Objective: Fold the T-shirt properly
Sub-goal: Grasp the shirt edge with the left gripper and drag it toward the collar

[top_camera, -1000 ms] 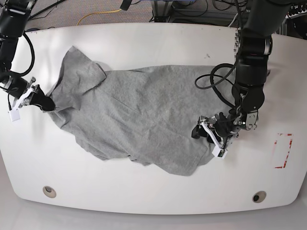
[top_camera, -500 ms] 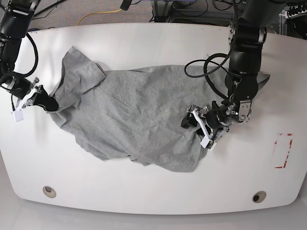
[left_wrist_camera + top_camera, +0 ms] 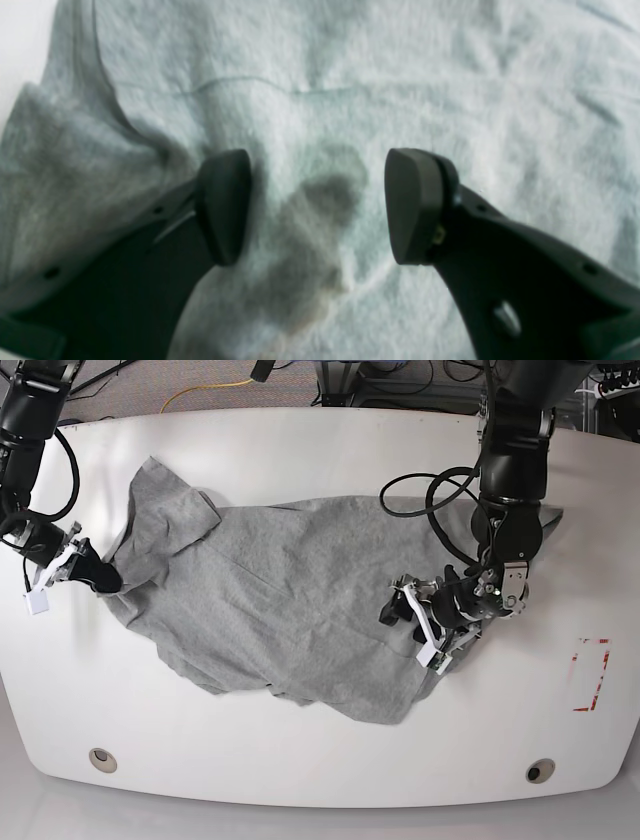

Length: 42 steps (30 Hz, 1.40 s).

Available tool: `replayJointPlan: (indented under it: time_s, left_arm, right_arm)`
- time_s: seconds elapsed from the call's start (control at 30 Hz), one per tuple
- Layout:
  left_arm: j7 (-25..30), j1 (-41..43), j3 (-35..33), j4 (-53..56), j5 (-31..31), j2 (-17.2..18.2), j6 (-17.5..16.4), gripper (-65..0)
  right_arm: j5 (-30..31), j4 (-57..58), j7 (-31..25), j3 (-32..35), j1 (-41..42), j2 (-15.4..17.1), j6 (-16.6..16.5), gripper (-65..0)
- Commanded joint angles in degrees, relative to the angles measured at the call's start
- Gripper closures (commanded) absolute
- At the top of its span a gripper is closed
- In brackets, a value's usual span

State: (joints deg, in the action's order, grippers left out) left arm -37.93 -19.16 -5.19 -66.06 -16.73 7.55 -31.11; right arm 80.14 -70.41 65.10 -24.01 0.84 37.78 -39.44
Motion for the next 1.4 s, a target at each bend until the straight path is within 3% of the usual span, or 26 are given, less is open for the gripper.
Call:
replayJointPlan:
  time_s: [0.0,0.13,0.27,0.7,0.77,0.93,1.17,1.37]
  left_arm:
    - [1.1,-1.6,0.0,-1.2,-0.9,0.2,-0.5,-39.3]
    - [1.9,-1.9,0.3,-1.2,-0.4,0.4,0.2,-39.2]
    - [3.9,-1.9,0.3,-1.2,3.1,1.7,3.9,-39.4]
    - [4.4,-2.6,-0.1,1.8,3.9,2.4,3.7,-38.8]
    - [4.4,-2.5,-0.1,1.9,4.0,2.4,3.7,-32.5]
    - [5.4,-2.6,-0.1,2.3,4.0,2.5,3.9,-0.1]
    - [4.8,-2.5,0.0,-0.8,3.8,2.7,3.7,0.0]
    - [-0.1,-1.9,1.1,-8.2,3.7,2.7,3.7,0.0]
  right_arm:
    - [1.7,-0.8,-1.1,-0.6,1.0,1.7,-0.6,0.0]
    - [1.7,-0.8,-1.1,-0.6,1.0,1.7,-0.6,0.0]
    - [1.7,-0.8,-1.1,-0.6,1.0,1.7,-0.6,0.0]
    - [1.7,-0.8,-1.2,-0.6,1.0,0.5,-0.6,0.0]
    - [1.7,-0.8,-1.2,-0.6,1.0,0.4,-0.6,0.0]
    - [1.7,-0.8,-1.2,-0.6,1.0,0.2,-0.6,0.0]
    - [1.7,-0.8,-1.2,-0.6,1.0,0.2,-0.6,0.0]
    - [1.7,-0.8,-1.2,-0.6,1.0,0.4,-0.6,0.0]
